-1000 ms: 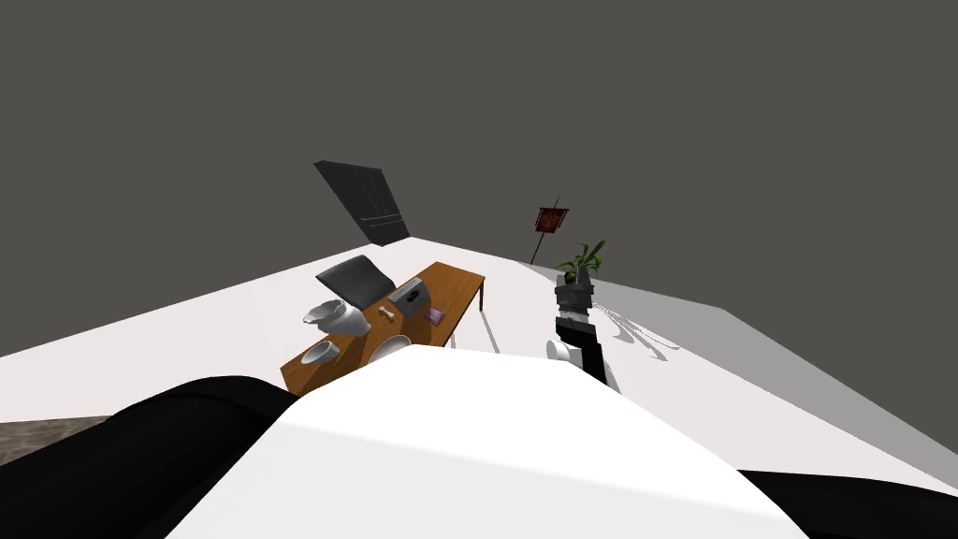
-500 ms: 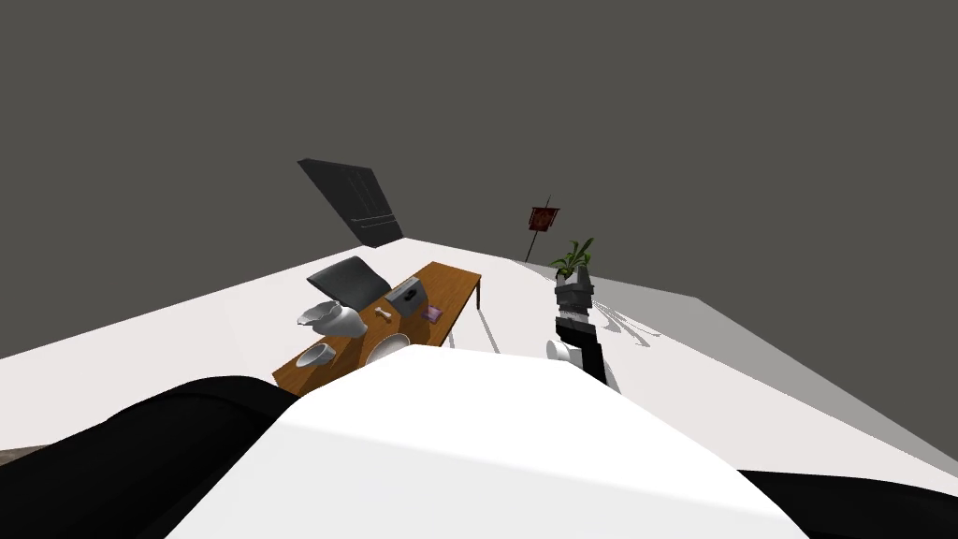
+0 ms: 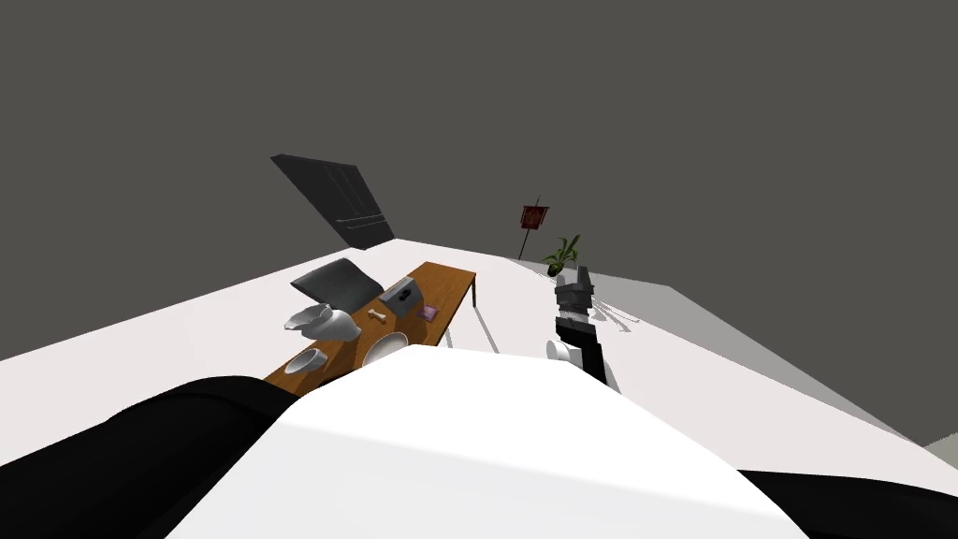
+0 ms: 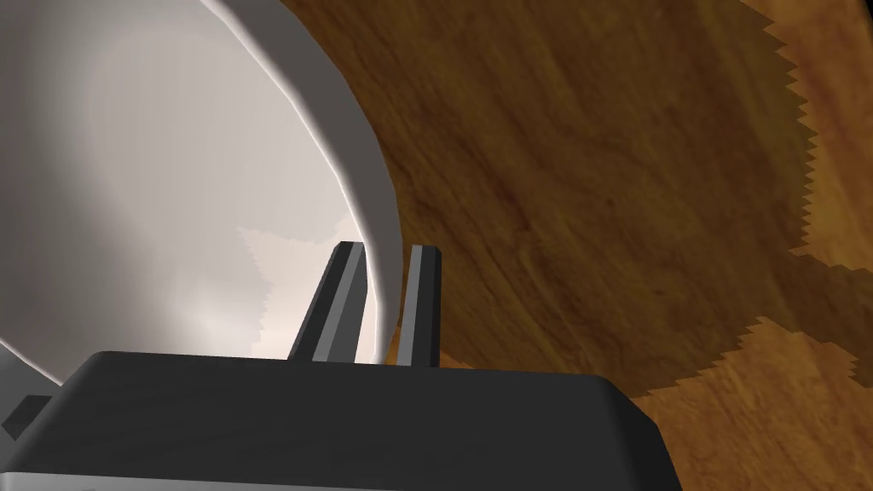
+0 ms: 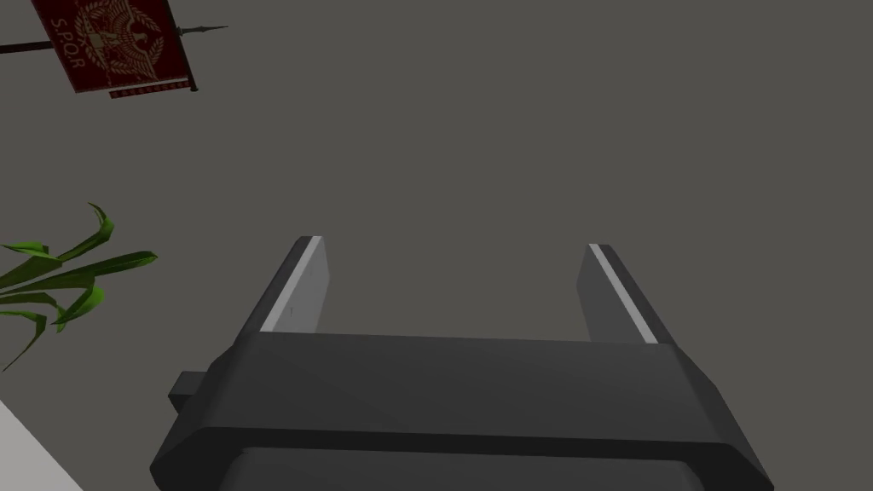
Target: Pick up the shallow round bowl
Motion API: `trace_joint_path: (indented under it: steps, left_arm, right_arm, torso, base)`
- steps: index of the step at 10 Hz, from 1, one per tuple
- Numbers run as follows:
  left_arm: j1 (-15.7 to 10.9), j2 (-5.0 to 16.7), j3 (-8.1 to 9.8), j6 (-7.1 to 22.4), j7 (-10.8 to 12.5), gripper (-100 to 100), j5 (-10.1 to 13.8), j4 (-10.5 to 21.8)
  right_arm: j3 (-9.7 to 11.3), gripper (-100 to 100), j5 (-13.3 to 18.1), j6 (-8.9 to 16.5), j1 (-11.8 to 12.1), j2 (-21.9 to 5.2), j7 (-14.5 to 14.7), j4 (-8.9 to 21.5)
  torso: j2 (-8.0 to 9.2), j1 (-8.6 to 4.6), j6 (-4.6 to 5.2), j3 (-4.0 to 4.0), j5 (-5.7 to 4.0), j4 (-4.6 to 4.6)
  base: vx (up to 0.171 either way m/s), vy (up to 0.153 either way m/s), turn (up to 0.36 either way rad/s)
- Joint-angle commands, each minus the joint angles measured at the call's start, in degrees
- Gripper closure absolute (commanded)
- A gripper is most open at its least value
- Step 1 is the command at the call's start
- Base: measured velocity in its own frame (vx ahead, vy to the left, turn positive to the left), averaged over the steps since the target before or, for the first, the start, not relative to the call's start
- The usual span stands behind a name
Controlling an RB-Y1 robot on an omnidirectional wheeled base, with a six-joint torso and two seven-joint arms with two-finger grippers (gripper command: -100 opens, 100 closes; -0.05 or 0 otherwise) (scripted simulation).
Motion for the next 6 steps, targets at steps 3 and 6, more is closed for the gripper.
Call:
trace_joint_path:
  steps: [3,6]
  left_arm:
    - [0.27,1.83,-1.71,-0.05,5.66,100,-1.36,-0.63]
    - [0.27,1.71,-1.60,-0.06,6.17,0,-1.24,-0.60]
  right_arm:
    - [-0.01,0,0.00,0.00,0.02,0.00,0.00,0.00]
    - [-0.01,0,0.00,0.00,0.02,0.00,0.00,0.00]
  torso:
    - [-0.13,0.08,-0.07,-0.07,0.01,-0.03]
    - [-0.17,0.04,-0.08,-0.08,-0.01,-0.02]
  base:
    - [-0.047,-0.003,-0.065]
    - [-0.024,-0.004,-0.039]
